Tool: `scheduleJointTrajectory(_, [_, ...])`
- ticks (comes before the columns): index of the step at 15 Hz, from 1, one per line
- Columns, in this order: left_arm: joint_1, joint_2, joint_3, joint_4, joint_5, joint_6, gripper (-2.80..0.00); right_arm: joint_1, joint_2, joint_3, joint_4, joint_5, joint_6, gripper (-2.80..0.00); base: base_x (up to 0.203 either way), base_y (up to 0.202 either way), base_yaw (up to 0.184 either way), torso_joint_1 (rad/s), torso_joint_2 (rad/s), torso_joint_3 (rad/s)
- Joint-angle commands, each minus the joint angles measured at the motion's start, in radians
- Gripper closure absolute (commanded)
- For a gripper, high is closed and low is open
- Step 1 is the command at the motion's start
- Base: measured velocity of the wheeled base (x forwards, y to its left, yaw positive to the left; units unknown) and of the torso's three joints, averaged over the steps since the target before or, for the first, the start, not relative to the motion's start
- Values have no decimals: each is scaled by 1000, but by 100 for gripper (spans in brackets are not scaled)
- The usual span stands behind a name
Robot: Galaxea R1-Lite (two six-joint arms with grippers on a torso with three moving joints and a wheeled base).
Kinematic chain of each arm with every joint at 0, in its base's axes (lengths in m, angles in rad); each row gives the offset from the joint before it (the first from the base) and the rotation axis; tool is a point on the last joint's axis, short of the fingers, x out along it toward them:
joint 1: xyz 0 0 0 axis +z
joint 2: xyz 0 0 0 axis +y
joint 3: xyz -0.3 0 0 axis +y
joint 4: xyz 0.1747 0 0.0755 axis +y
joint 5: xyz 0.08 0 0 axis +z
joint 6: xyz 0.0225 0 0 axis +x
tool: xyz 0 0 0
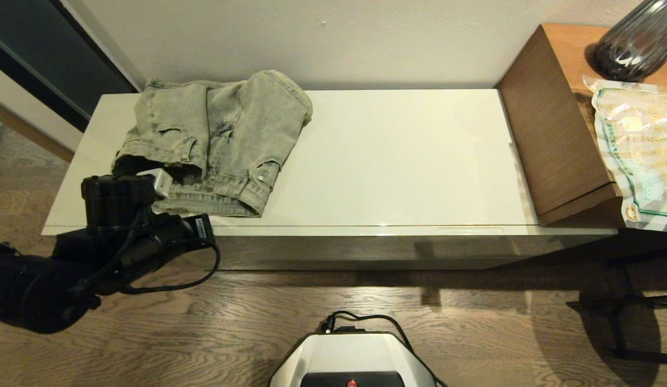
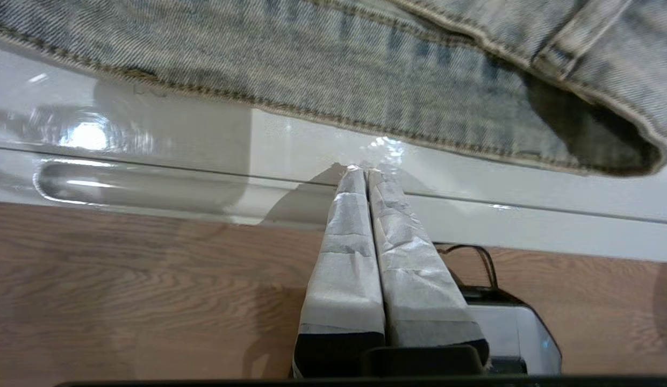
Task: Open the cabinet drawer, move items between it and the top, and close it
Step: Open the drawer
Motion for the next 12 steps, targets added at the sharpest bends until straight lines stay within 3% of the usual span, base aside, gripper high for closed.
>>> scheduleJointTrajectory(1, [0, -12, 6, -5, 1, 4, 0, 0, 2, 2, 0, 0, 0, 0, 0, 0, 0, 0, 0, 0])
scheduleJointTrajectory(12, [31, 92, 64, -46, 13, 2, 0, 0, 2, 2, 0, 0, 0, 0, 0, 0, 0, 0, 0, 0])
